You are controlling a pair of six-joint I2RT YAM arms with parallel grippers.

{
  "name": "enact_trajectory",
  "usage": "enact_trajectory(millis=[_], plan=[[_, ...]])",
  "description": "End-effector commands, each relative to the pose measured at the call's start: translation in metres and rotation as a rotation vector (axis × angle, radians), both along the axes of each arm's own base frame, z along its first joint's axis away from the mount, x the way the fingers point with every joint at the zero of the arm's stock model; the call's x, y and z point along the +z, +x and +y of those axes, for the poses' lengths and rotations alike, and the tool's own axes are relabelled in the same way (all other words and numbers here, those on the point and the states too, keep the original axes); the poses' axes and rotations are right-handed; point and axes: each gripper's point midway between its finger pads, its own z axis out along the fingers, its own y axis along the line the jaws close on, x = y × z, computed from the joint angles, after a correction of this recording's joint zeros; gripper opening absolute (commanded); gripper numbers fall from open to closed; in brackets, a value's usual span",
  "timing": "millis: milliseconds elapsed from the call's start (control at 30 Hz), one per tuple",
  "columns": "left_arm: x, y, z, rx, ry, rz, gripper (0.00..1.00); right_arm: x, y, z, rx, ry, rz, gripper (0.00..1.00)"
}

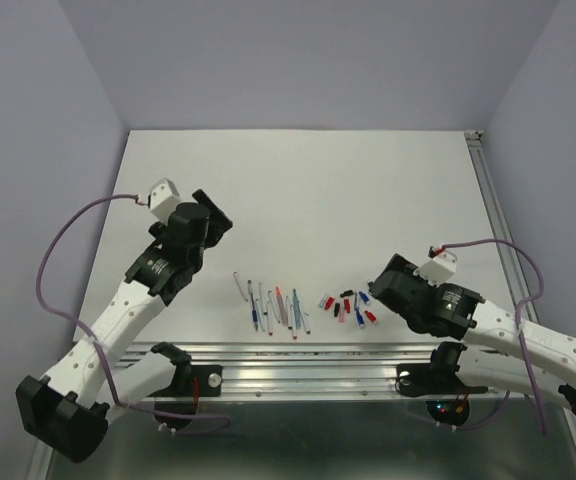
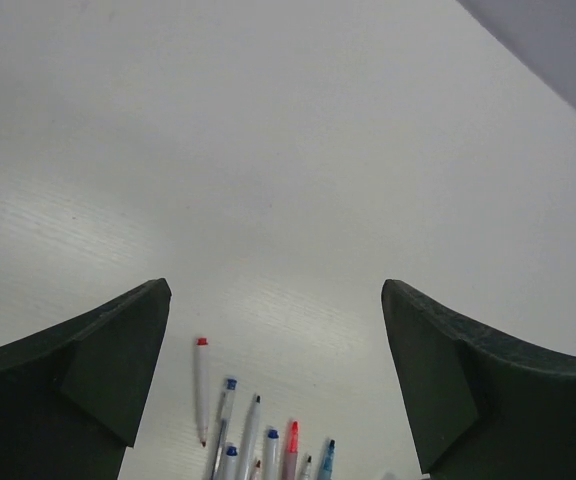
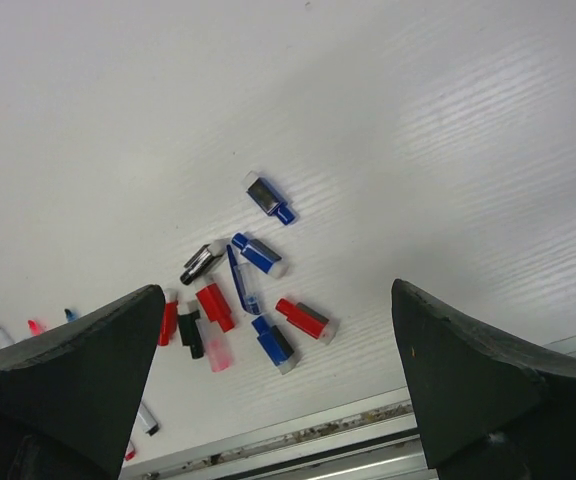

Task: Open the pen caps

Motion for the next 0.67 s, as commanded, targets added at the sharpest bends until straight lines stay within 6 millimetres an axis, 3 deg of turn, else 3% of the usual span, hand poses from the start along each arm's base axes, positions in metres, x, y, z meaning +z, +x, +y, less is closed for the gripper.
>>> enact_trajectory(millis=[0,100,467,633], plan=[[-0.006,-0.021,0.057,0.31,-0.051,-0.055,0.99,0.033,0.015,-0.02,-0.13,-0.025,-0.111,1.0],[-0.002,-0.026,0.065,0.323,-0.077,-0.099,0.99,0.033,0.017,-0.022,-0.147,-0.043,-0.116,1.0],[-0.019,-0.013,0.055,0.288,-0.021,-0.013,0.99,0.034,0.015,-0.033,-0.165,-0.063,-0.137,1.0],[-0.016,-0.012,0.057,0.299,-0.036,-0.034,0.99,0.038,0.016,-0.035,-0.163,-0.059,-0.156,1.0]])
